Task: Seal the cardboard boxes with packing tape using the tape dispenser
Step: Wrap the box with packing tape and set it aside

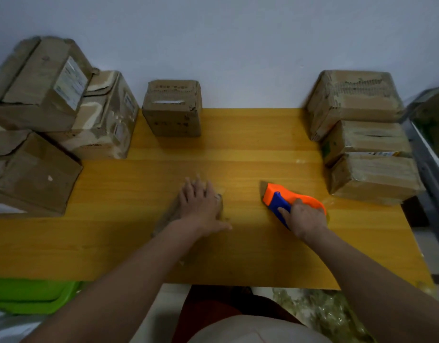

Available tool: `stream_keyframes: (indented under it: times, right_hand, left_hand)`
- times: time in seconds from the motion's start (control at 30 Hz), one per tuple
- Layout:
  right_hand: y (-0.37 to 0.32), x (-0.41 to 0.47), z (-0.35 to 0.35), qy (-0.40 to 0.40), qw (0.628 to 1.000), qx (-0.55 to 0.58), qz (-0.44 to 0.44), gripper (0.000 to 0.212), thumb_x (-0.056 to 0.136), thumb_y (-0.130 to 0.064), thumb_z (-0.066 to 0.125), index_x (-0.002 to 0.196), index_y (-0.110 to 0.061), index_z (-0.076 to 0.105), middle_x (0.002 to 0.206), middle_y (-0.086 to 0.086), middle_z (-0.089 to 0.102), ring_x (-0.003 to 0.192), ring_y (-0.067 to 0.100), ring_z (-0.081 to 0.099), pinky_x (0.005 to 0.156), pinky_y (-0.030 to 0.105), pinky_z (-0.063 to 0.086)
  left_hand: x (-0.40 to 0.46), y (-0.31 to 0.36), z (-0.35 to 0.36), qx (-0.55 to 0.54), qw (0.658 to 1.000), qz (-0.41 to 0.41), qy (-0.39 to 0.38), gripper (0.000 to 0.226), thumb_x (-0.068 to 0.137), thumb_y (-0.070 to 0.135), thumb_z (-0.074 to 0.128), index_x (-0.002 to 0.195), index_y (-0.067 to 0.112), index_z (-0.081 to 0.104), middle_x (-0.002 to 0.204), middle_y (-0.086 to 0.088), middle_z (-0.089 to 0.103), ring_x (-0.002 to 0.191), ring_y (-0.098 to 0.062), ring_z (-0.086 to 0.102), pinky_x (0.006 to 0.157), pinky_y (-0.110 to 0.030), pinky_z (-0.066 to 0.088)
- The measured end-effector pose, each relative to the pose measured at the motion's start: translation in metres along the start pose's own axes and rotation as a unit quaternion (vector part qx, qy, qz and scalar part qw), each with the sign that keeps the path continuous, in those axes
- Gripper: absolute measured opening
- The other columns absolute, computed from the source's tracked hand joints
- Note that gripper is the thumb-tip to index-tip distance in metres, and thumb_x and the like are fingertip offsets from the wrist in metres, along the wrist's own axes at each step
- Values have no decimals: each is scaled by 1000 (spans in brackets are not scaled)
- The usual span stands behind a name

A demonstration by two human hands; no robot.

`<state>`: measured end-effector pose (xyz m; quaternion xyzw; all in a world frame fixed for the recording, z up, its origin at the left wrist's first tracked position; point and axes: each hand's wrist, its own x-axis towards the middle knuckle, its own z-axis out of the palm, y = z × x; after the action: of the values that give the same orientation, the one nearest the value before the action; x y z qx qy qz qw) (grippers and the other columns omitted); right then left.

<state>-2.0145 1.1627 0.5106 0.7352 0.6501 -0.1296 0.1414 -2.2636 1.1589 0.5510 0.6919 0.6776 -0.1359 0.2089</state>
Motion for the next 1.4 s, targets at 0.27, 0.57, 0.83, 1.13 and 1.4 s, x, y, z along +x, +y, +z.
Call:
stream_keyframes:
  times: [0.27, 0.57, 0.83, 1.13, 1.4]
  right_hand:
    - [-5, 5, 13, -64, 998, 14, 7, 52, 98, -47, 38, 129, -5, 39, 127, 14, 58, 120, 30, 52, 96, 41, 37]
    - [-41, -13, -23, 188, 950, 161, -189, 15, 91, -12, 59, 89, 3, 60, 91, 23, 59, 90, 40, 55, 81, 44, 38]
    - [-105, 4, -30, 82, 911, 86, -394, 49, 102, -28, 34, 148, -10, 30, 157, 4, 23, 147, 20, 11, 120, 37, 14]
    - [-141, 49, -47, -6, 941, 108, -322, 35, 102, -24, 35, 130, -9, 49, 129, 13, 52, 119, 32, 46, 100, 39, 36]
    - [-118, 22, -51, 37, 883, 455, -112, 47, 103, -21, 35, 146, -4, 29, 151, 12, 35, 140, 22, 30, 115, 31, 22]
  left_hand:
    - [5, -13, 30, 64, 984, 139, 94, 110, 87, 50, 59, 147, 11, -24, 152, -10, -36, 138, -26, -36, 107, -37, -27]
    - [7, -28, 36, 35, 992, 9, 122, 115, 79, 72, 52, 150, 14, -18, 158, -9, -20, 146, -26, -17, 115, -43, -8]
    - [18, -37, 36, 43, 993, 21, 108, 111, 81, 78, 40, 149, 17, -23, 145, -9, -43, 139, -26, -36, 111, -46, -21]
    - [17, -38, 35, 38, 993, 25, 110, 110, 82, 73, 45, 149, 16, -22, 153, -11, -34, 141, -29, -32, 112, -48, -19]
    - [19, -46, 12, 39, 988, 68, 136, 132, 63, 83, 58, 151, 13, -12, 160, -5, -6, 147, -24, -8, 117, -48, -14]
